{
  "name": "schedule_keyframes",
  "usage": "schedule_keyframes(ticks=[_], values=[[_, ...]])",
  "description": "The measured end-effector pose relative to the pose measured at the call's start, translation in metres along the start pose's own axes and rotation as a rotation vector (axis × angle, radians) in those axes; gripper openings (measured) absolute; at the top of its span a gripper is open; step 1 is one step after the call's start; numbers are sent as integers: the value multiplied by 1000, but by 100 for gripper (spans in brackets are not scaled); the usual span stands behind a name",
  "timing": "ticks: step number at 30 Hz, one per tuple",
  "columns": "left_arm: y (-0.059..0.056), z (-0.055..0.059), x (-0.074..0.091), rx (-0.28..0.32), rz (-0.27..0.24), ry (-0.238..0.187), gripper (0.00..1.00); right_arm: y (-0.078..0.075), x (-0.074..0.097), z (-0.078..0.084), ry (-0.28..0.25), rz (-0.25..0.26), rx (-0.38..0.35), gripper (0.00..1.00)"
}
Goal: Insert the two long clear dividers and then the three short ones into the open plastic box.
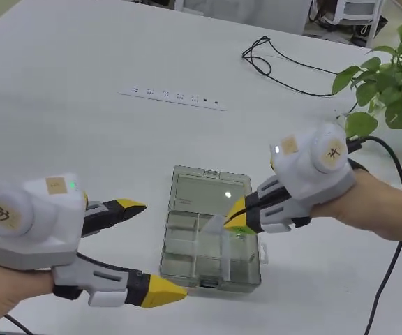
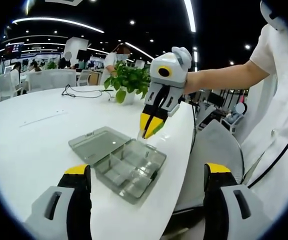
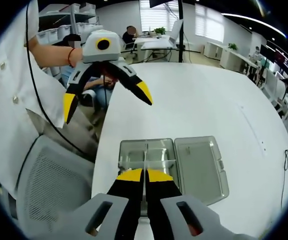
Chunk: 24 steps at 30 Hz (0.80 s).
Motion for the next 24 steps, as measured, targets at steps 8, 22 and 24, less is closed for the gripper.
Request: schedule_keyframes(ticks=[8,22,24], values=[[1,1,1,7,-5,0,96,-3,-10,10,18,5,-5,2],[2,3,-1,21,-2,-1,96,-3,-18,13,11,4,-11,2],[2,4,-1,24,1,1,96,-2,-20,12,16,3,4,2]])
Point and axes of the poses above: the centre of the closed fingertips' face, and the gripper's own axes: x roughly backward along the fingers, y roughly to its left, z roughly out of its underside, the point moved 7 cm from there along x, roughly backward along the fingers, and after that the axes turned 6 degrees about y, right-handed, at the moved point
